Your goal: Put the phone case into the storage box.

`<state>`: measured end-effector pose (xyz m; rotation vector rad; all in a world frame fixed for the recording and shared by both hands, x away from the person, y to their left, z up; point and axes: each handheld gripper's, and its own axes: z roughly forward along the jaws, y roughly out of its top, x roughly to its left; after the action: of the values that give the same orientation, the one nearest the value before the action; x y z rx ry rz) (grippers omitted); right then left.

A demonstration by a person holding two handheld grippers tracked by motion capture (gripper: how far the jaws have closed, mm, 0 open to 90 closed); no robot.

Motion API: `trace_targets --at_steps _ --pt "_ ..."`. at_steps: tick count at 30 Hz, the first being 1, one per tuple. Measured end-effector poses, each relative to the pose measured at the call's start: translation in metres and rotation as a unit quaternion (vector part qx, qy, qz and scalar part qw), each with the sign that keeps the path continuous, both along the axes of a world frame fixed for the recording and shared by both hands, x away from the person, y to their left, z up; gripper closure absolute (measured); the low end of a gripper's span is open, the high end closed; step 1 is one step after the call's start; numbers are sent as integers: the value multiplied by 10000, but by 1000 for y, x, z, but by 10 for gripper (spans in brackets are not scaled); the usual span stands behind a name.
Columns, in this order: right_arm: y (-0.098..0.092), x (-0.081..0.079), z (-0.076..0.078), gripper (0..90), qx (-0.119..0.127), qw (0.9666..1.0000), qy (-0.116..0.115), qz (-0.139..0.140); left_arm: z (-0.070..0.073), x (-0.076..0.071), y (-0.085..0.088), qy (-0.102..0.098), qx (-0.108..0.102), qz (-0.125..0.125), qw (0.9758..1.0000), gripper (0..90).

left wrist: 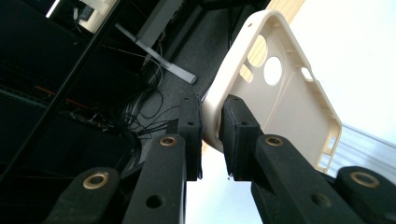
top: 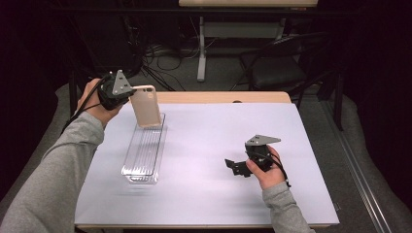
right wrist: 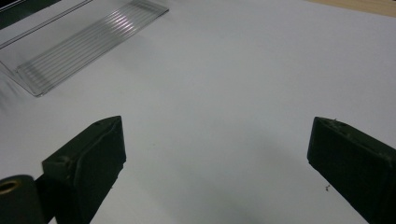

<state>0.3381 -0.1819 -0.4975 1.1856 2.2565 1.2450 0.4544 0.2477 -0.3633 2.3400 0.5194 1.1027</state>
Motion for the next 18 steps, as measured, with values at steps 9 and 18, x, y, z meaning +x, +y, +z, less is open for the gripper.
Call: trace_targets --at_steps 9,18 --pt "-1 0 1 40 17 10000 -51 -28 -13 7 3 -3 2 28 10000 795" --pt "1 -4 -1 40 -123 9999 -84 1 -23 14 3 -91 -29 43 9999 795"
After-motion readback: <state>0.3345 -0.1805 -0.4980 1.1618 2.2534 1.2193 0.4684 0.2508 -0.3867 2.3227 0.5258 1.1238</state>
